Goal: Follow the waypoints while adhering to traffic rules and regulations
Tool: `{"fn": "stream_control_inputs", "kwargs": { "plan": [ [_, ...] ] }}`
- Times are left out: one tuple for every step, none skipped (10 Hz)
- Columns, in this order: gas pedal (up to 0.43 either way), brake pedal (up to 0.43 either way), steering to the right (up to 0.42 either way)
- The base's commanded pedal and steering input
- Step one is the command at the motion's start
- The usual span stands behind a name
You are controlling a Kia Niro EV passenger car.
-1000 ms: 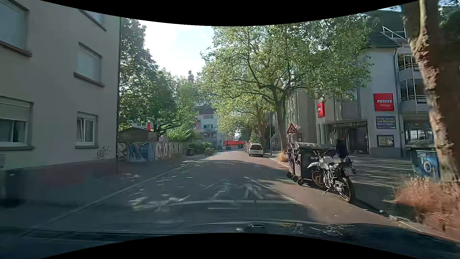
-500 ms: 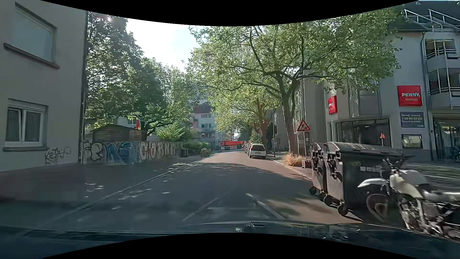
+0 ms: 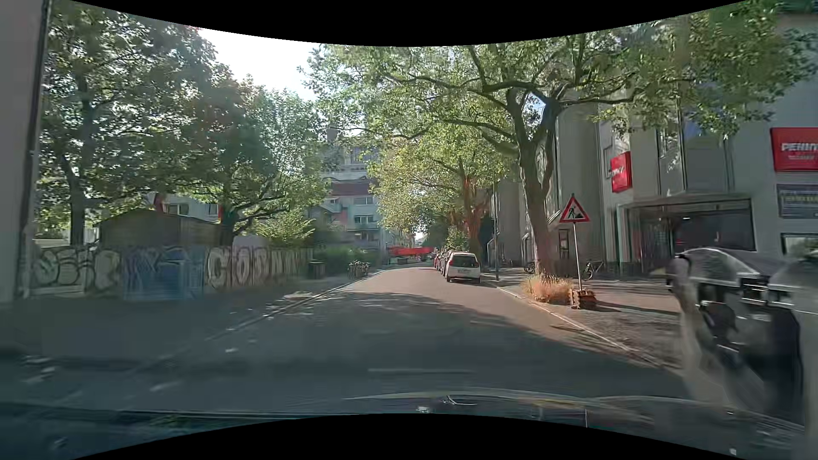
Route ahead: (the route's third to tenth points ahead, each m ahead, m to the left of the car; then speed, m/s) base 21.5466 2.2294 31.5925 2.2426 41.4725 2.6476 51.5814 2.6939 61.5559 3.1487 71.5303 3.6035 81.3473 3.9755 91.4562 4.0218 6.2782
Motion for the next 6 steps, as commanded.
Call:
{"fn": "stream_control_inputs", "kwargs": {
  "plan": [
    [0.008,0.0,0.005],
    [0.008,0.0,0.003],
    [0.008,0.0,0.003],
    [0.02,0.0,0.004],
    [0.02,0.0,0.003],
    [0.028,0.0,0.0]
  ]
}}
